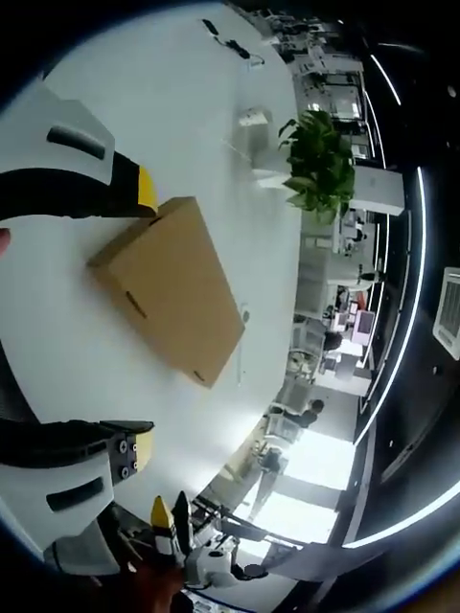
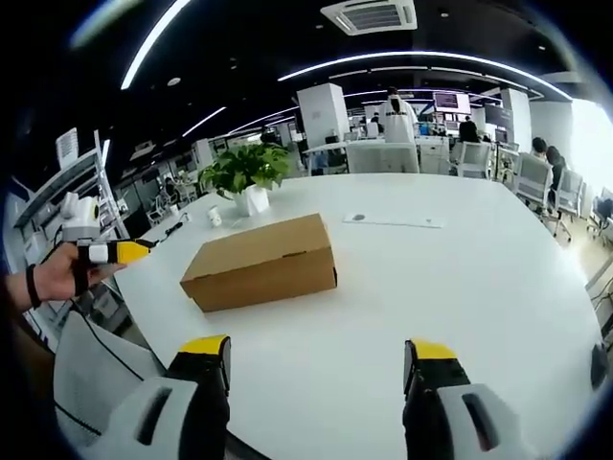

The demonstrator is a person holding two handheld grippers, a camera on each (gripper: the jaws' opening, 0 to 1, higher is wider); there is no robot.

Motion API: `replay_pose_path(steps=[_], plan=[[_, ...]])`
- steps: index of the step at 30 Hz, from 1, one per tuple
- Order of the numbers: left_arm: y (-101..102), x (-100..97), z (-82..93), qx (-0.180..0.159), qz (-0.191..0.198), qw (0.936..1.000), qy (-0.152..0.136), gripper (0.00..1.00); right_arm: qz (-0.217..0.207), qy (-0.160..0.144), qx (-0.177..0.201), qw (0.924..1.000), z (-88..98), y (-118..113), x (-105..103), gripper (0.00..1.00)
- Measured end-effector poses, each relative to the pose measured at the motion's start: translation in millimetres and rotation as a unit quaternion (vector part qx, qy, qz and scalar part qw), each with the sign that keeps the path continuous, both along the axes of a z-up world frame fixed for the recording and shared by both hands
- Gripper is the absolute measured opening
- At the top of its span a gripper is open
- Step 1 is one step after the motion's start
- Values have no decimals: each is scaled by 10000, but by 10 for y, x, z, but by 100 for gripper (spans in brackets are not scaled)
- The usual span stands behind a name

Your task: Operate the shoe box by opening the lid, removing the specified soft item, and placing it in the target area until the item is outside and the box remains undamaged.

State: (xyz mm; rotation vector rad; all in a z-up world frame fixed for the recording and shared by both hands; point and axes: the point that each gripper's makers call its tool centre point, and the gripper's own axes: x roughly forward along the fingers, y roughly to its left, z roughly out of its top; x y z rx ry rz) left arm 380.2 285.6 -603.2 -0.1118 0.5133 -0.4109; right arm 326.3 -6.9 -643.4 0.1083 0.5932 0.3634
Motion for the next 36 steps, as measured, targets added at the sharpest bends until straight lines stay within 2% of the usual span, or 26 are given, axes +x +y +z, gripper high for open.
replay_pose_path(steps=[14,36], plan=[[85,-3,-8,-29,110,9999,9,87,69,15,-6,10000,-14,49,31,73],[88,8,-35,-76,116,9999,28,87,1,62,72,10000,-40,37,21,72]])
